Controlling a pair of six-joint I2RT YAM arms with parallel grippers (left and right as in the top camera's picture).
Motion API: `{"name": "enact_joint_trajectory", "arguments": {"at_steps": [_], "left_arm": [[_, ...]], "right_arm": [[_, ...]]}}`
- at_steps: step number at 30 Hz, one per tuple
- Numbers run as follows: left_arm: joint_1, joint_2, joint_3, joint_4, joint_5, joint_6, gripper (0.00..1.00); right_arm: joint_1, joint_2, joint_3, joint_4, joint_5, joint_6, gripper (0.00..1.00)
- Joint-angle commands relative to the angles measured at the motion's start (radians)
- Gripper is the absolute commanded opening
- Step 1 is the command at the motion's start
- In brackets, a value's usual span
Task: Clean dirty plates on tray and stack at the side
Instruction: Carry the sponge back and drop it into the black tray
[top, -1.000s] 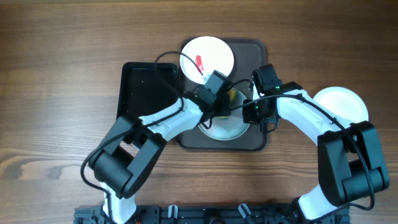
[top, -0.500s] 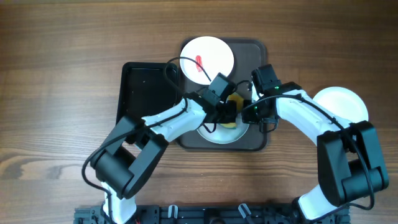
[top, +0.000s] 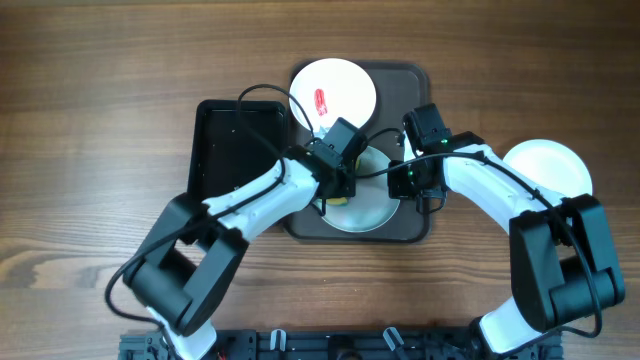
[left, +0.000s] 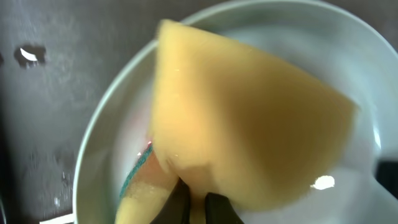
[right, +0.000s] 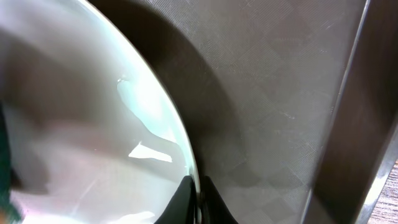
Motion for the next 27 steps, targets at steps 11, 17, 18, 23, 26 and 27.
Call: {"name": "enact_joint_trajectory", "arguments": {"at_steps": [11,17,18,23,26,27], "left_arm": [[0.296,-0.425,-0.013,-0.230,0.120,0.039,0.04],[0.401,-0.351,-0.091,-0.276,-0.019,0.129,0.04],[0.406,-0.336,-0.106,-0.267,-0.029,0.129,0.04],[0.439,-0.247,-0.170,-0.208,-0.047,0.128,0.04],[0.455,-0.244,-0.170,-0.192,-0.047,0.128,0.04],[0.460,-0.249,-0.169,-0.188,-0.046,0.127,0.04]], "right_arm": [[0.001,0.019,-0.010,-0.012,0.033,-0.018,0.04],[0.001,0.018,-0.008,0.006,0.033,0.009,0.04],[0.001,0.016,-0.004,0.002,0.034,0.009,0.04],[0.002,-0.032,0.040,-0.072,0.058,0.008,0.04],[0.005,-0.080,0.065,-0.114,0.096,0.005,0.04],[0.008,-0.097,0.075,-0.129,0.108,0.005,0.04]]}}
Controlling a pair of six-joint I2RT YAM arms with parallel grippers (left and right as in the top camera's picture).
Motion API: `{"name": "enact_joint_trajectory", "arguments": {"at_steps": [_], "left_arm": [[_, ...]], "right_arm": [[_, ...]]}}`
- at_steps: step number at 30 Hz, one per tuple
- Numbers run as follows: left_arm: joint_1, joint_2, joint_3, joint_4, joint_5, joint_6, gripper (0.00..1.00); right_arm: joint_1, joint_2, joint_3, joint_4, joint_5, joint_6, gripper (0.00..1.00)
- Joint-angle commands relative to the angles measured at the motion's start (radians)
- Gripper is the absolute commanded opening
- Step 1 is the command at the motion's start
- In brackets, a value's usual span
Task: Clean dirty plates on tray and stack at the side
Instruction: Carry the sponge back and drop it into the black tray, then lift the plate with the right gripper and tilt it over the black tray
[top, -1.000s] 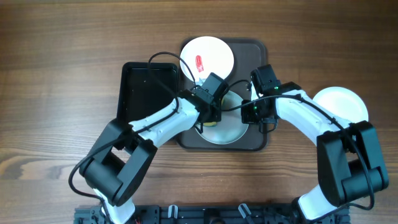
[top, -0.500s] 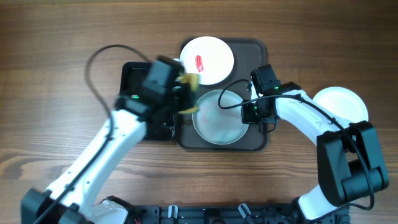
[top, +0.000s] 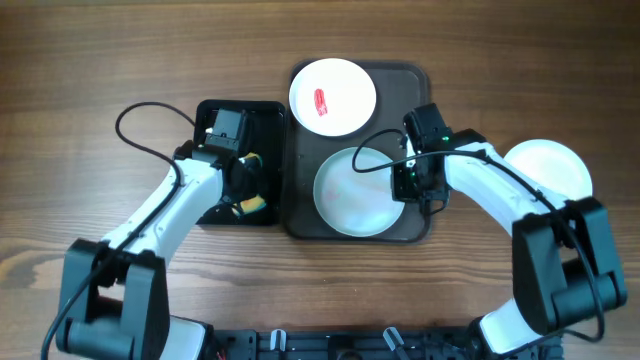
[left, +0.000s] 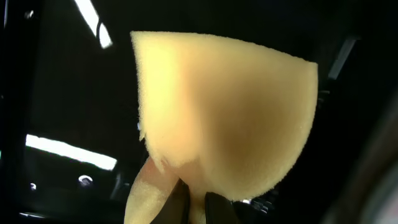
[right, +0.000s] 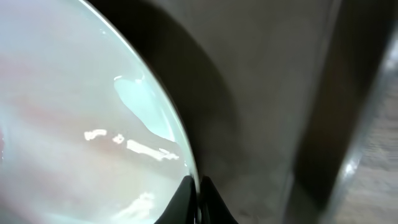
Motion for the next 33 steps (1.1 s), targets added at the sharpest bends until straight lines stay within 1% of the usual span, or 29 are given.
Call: {"name": "enact_joint_trajectory", "arguments": {"at_steps": [1,2,4,5,6,7,9,12,14,19,23,26,30,33], "left_arm": [[0.028,-0.018,0.010,0.023,-0.027,0.022,0.04],[0.033,-0.024,0.011,0.023,-0.025,0.022,0.06],[0.045,-0.047,0.011,0.018,-0.013,0.022,0.21],[0.051,-0.061,0.011,0.017,0.002,0.022,0.35],[0.057,-0.074,0.011,0.014,0.014,0.022,0.46],[0.066,-0.097,0.011,0.013,0.039,0.022,0.66],[0.079,-0.141,0.011,0.010,0.072,0.022,0.83],[0.097,-0.215,0.011,-0.005,0.106,0.022,0.95],[0.109,-0.285,0.011,-0.023,0.131,0.022,0.98],[0.119,-0.457,0.011,-0.047,0.203,0.022,1.00],[0.119,-0.582,0.011,-0.047,0.261,0.018,1.00],[0.119,-0.694,0.011,-0.046,0.298,0.014,1.00],[0.119,-0.808,0.011,-0.051,0.298,0.011,1.00],[0.119,-0.873,0.011,-0.058,0.297,0.012,1.00]], "right_arm": [[0.012,-0.095,0.060,-0.048,0.089,0.001,0.04],[0.017,-0.108,0.071,-0.058,0.095,0.000,0.04],[0.027,-0.124,0.097,-0.081,0.113,0.001,0.04],[0.035,-0.130,0.117,-0.096,0.121,0.002,0.04],[0.039,-0.130,0.130,-0.106,0.124,0.002,0.04],[0.046,-0.129,0.152,-0.121,0.125,0.001,0.04],[0.061,-0.129,0.190,-0.138,0.125,0.002,0.04],[0.083,-0.129,0.240,-0.149,0.134,0.004,0.04],[0.103,-0.129,0.280,-0.150,0.135,0.006,0.04],[0.165,-0.127,0.373,-0.134,0.136,0.036,0.04],[0.242,-0.126,0.390,-0.054,0.150,0.082,0.04],[0.320,-0.110,0.390,0.029,0.214,0.086,0.04],[0.407,-0.072,0.390,0.159,0.299,0.057,0.05],[0.470,-0.040,0.390,0.276,0.399,-0.060,0.04]]}}
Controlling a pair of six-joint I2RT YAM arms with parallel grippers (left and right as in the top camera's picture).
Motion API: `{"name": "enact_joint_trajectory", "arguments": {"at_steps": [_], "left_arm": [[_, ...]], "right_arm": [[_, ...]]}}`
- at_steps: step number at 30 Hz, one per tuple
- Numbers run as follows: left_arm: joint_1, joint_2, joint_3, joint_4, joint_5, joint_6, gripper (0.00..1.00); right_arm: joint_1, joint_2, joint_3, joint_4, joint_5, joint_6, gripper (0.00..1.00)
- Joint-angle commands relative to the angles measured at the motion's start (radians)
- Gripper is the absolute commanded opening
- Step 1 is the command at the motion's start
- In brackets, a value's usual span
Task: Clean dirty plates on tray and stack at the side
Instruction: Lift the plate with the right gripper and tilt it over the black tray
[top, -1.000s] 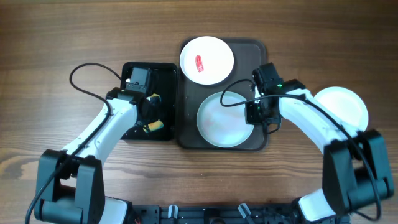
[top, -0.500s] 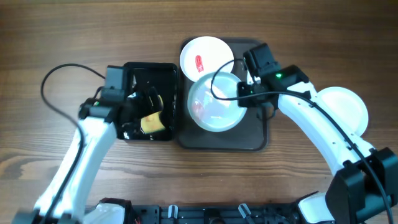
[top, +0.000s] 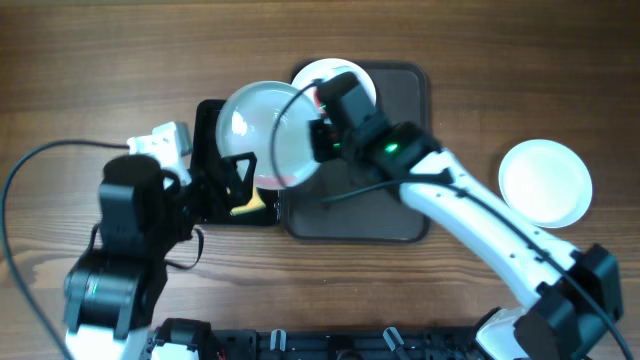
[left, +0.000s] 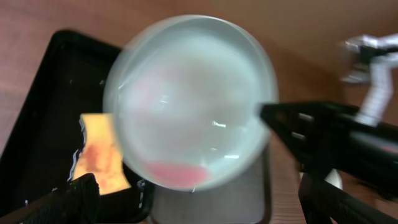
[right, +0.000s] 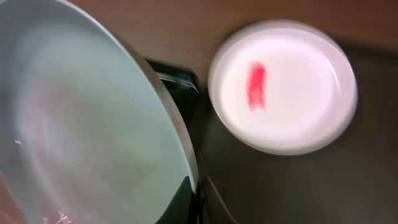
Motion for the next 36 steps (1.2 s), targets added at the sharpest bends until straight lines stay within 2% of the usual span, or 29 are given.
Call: {"name": "enact_joint_trajectory", "arguments": {"at_steps": [1,4,7,13,17,36], "left_arm": [[0.007,-0.090,0.012,-0.011,0.026,-0.004,1.00],[0.007,-0.125,0.012,-0.038,-0.021,-0.004,1.00],[0.007,-0.130,0.012,-0.083,-0.107,-0.004,1.00],[0.007,-0.130,0.012,-0.100,-0.125,-0.005,1.00],[0.007,-0.130,0.012,-0.101,-0.143,-0.004,1.00],[0.007,-0.122,0.012,-0.101,-0.143,-0.004,1.00]], "right_arm": [[0.071,0.051,0.022,0.104,0.186,-0.135,0.04],[0.126,0.049,0.022,0.222,0.315,-0.292,0.04],[0.167,0.048,0.022,0.303,0.434,-0.391,0.04],[0.222,0.048,0.022,0.382,0.613,-0.573,0.04],[0.242,0.048,0.022,0.447,0.661,-0.677,0.04],[0.243,0.048,0.022,0.632,0.696,-0.866,0.04]]}}
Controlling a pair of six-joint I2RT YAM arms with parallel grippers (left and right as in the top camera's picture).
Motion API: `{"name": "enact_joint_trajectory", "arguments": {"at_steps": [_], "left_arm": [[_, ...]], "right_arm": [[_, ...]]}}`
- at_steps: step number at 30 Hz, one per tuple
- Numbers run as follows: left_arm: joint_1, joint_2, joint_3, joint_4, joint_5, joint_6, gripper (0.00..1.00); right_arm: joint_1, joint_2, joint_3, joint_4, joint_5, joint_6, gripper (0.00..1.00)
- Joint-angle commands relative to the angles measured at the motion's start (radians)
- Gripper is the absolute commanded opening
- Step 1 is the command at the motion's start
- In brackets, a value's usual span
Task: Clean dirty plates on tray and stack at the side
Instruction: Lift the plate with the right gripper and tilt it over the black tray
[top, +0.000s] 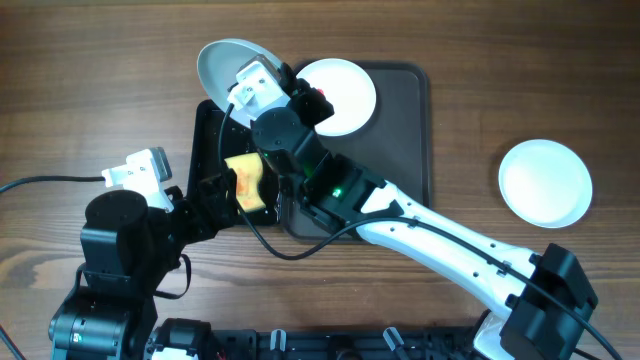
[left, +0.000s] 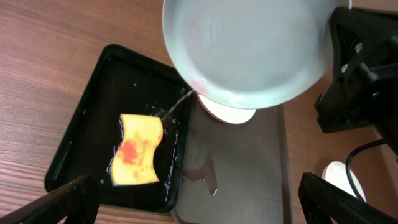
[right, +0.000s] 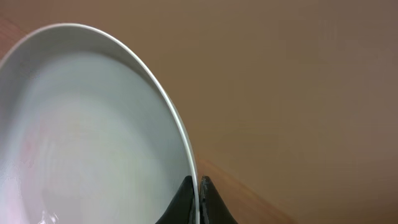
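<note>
My right gripper (right: 198, 186) is shut on the rim of a pale green plate (top: 222, 62). It holds the plate tilted in the air over the far edge of the black tub (left: 81, 143). A thin stream of liquid (left: 178, 102) runs from the plate's low edge into the tub. The yellow sponge (left: 137, 157), stained red, lies loose in the tub. My left gripper (left: 198, 202) hangs open and high above the near side of tub and tray, holding nothing. A white plate (top: 345, 90) with a red smear sits on the brown tray (top: 400, 150), partly hidden by the right arm.
A clean white plate (top: 545, 182) rests on the wooden table to the right of the tray. A small wet patch (left: 202, 174) lies on the tray's bare front half. The right arm (top: 420, 235) stretches diagonally across the tray.
The green plate has gone from over the tub's right edge to the tub's far edge and is tilted more steeply, with liquid now running off it. The left gripper stays open and raised.
First my left gripper pressed the sponge into the green plate on the tray while the right one pinched its rim. Then the left one held the sponge over the tub. Later the sponge lay in the tub, left gripper open, the plate lifted. Now the plate drains.
</note>
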Motion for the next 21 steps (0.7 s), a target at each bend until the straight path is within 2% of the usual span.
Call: {"name": "enact_joint_trajectory", "arguments": {"at_steps": [1,21], "left_arm": [[0.007,0.010,0.011,0.006,-0.007,-0.002,1.00],[0.007,0.076,0.011,-0.032,-0.006,-0.002,1.00]], "right_arm": [[0.010,-0.001,0.019,0.030,0.021,-0.077,0.04],[0.010,-0.001,0.019,0.036,0.029,-0.099,0.04]]}}
